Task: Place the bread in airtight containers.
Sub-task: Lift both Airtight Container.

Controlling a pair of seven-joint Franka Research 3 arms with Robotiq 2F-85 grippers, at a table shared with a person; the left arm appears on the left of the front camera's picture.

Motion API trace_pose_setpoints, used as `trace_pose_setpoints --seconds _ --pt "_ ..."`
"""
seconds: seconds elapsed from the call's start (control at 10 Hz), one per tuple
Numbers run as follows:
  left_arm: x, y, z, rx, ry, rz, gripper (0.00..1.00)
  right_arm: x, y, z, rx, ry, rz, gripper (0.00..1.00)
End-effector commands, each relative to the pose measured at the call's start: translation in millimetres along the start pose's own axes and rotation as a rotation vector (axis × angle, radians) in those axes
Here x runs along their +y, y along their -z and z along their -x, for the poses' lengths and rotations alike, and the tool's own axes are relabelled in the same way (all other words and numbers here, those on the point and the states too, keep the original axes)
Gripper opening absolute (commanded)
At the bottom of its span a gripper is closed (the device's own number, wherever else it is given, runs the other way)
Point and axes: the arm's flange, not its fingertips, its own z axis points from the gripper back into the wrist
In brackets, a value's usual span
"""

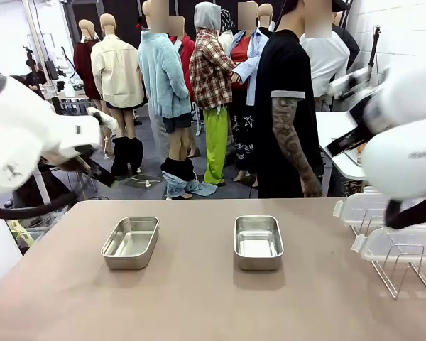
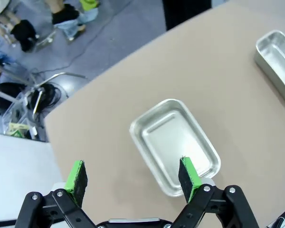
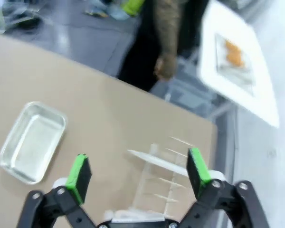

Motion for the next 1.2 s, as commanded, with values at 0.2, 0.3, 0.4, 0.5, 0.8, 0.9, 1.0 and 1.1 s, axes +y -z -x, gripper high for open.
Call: trace_pose_setpoints --seconds 0.2,0.3,0.4,0.5,0.8,0.9,1.0,1.1 --pt "91.6 -21.4 25.9 0.048 -0.188 -0.048 1.00 -135.7 -49.5 99.0 0.161 0.372 0.160 1.00" --pt "106.2 -18.1 30.9 0.054 -0.215 -0.050 1.00 -170.6 -51.4 120.2 0.182 0.471 0.186 1.00" --pt "118.5 -19.9 38.9 0.052 -0.244 -0.047 1.00 -195.5 -45.4 140.3 0.216 0.553 0.207 1.00" --pt "123.1 -22.2 46.7 0.029 -0.239 -0.027 1.00 -213.6 -37.6 157.8 0.265 0.626 0.258 1.00" --pt "120.5 -21.4 46.6 0.049 -0.251 -0.063 1.00 -224.0 -56.1 143.4 0.239 0.572 0.209 1.00" --pt "120.5 -21.4 46.6 0.049 -0.251 -0.063 1.00 -224.0 -56.1 143.4 0.239 0.572 0.209 1.00" --pt "120.5 -21.4 46.6 0.049 -0.251 -0.063 1.00 -224.0 -56.1 143.4 0.239 0.572 0.209 1.00" --pt "120.5 -21.4 46.6 0.049 -0.251 -0.063 1.00 -224.0 -56.1 143.4 0.239 0.572 0.209 1.00"
